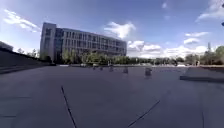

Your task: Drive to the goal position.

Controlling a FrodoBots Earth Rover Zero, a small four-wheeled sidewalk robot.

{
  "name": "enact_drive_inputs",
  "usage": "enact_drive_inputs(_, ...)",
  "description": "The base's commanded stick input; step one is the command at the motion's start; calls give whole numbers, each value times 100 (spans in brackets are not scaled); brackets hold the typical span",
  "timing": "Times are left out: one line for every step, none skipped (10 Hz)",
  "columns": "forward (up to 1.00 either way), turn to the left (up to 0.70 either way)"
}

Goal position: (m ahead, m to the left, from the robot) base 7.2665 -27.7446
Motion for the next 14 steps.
enact_drive_inputs(70,-14)
enact_drive_inputs(70,-14)
enact_drive_inputs(70,-14)
enact_drive_inputs(70,-9)
enact_drive_inputs(51,0)
enact_drive_inputs(0,-26)
enact_drive_inputs(0,-70)
enact_drive_inputs(0,-70)
enact_drive_inputs(0,-70)
enact_drive_inputs(0,-70)
enact_drive_inputs(0,-70)
enact_drive_inputs(0,-70)
enact_drive_inputs(0,-70)
enact_drive_inputs(0,-70)
